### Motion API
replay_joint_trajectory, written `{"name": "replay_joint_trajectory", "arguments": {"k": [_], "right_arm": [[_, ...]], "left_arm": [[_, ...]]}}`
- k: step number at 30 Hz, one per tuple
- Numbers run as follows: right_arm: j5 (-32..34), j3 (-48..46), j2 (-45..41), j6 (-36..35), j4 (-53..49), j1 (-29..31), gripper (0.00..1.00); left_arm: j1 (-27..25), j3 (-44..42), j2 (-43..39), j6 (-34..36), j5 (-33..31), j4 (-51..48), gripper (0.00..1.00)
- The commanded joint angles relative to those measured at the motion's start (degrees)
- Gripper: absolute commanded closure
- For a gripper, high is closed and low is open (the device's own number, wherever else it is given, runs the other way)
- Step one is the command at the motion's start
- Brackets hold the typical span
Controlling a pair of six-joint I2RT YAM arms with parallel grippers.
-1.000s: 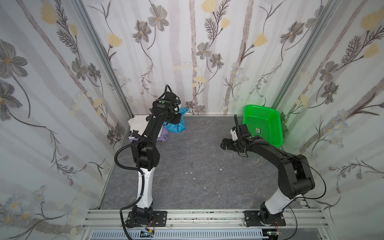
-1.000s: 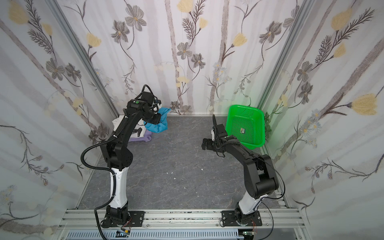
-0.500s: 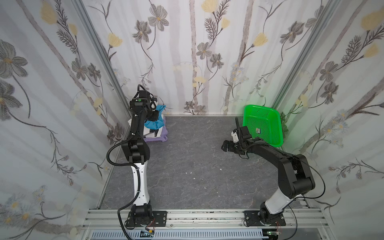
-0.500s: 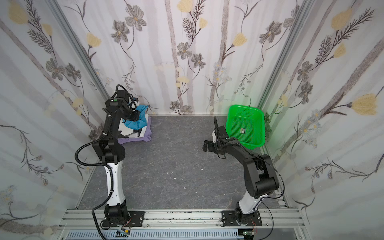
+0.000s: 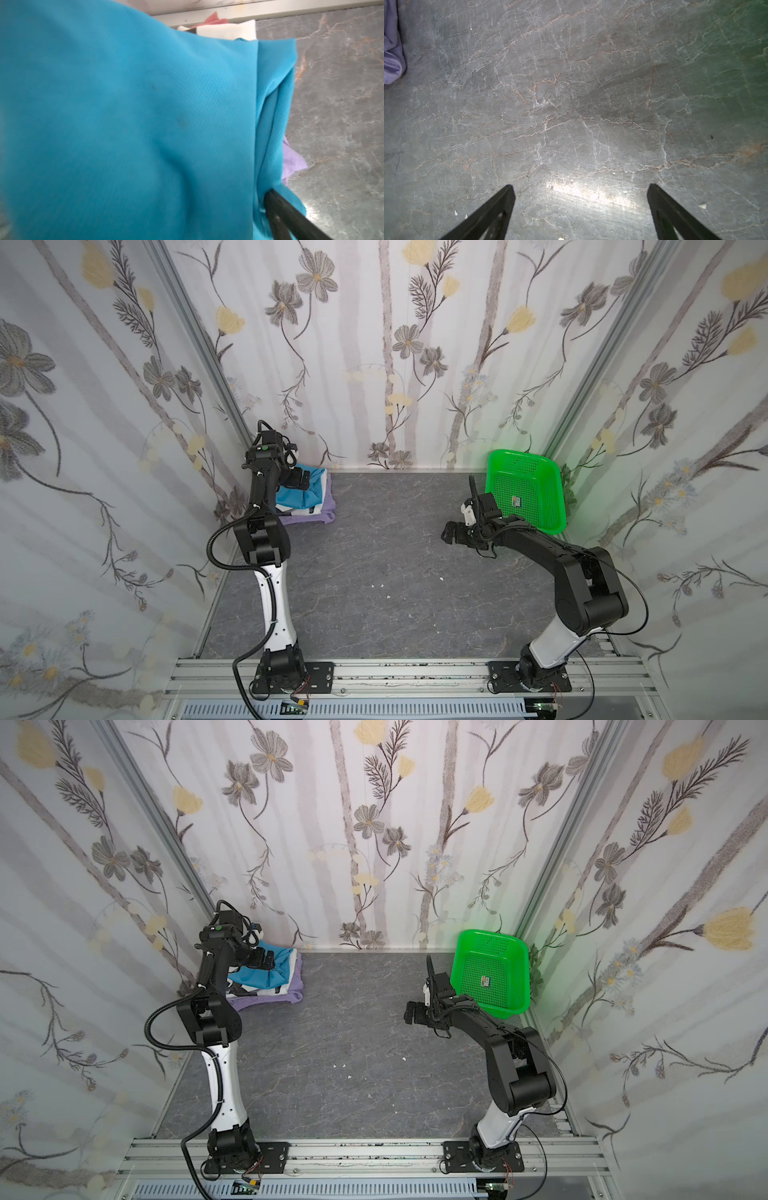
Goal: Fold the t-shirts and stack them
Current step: 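Lift the blue shirt onto the stack with the left gripper while the right withdraws, then open the left gripper and release the blue shirt on the stack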
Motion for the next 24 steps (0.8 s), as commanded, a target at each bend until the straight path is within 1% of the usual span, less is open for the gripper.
{"name": "replay_joint_trajectory", "arguments": {"k": [1,5,6,8,11,12,13,15,16,19,21,24], "right_arm": [[-0.5,0.7,0.5,0.6,1.6,0.6,0.00],[-0.5,1.2,0.7,0.6,1.5,1.3,0.00],[-0.5,1.2,0.7,0.7,1.5,1.4,0.00],[-0.5,1.3,0.8,0.7,1.5,1.7,0.00],[-0.6,1.3,1.0,1.1,2.2,2.4,0.00],[-0.6,1.6,1.1,1.2,2.4,2.8,0.00],[-0.6,1.8,1.3,1.2,2.6,3.3,0.00],[-0.5,2.8,1.7,1.2,2.5,4.5,0.00],[-0.3,3.2,1.8,1.1,2.3,5.2,0.00],[0.1,3.1,1.7,1.1,2.4,6.6,0.00],[0.0,2.5,1.4,1.1,2.6,7.3,0.00],[0.0,1.1,0.5,1.0,3.1,7.9,0.00]], "left_arm": [[1.1,-0.7,-1.5,-0.9,-1.3,2.6,0.00],[3.1,-0.1,-2.7,-4.4,-9.1,4.9,0.00],[3.8,0.4,-3.1,-5.5,-9.6,4.7,0.00],[5.0,0.5,-4.5,-7.6,-8.6,4.9,0.00],[5.4,-0.8,-7.3,-8.7,-0.7,4.3,0.00],[5.2,-1.9,-8.4,-9.4,3.7,4.4,0.00],[5.2,-3.0,-9.4,-10.5,9.6,4.8,0.00],[4.9,-6.8,-11.2,-13.5,17.1,7.8,0.00],[4.6,-10.0,-12.4,-15.5,19.9,10.7,0.00],[4.1,-19.5,-14.7,-21.1,24.4,21.0,0.00],[4.2,-21.2,-13.0,-24.9,26.7,24.7,0.00],[4.3,-21.7,-8.7,-30.0,25.0,29.2,0.00]]}}
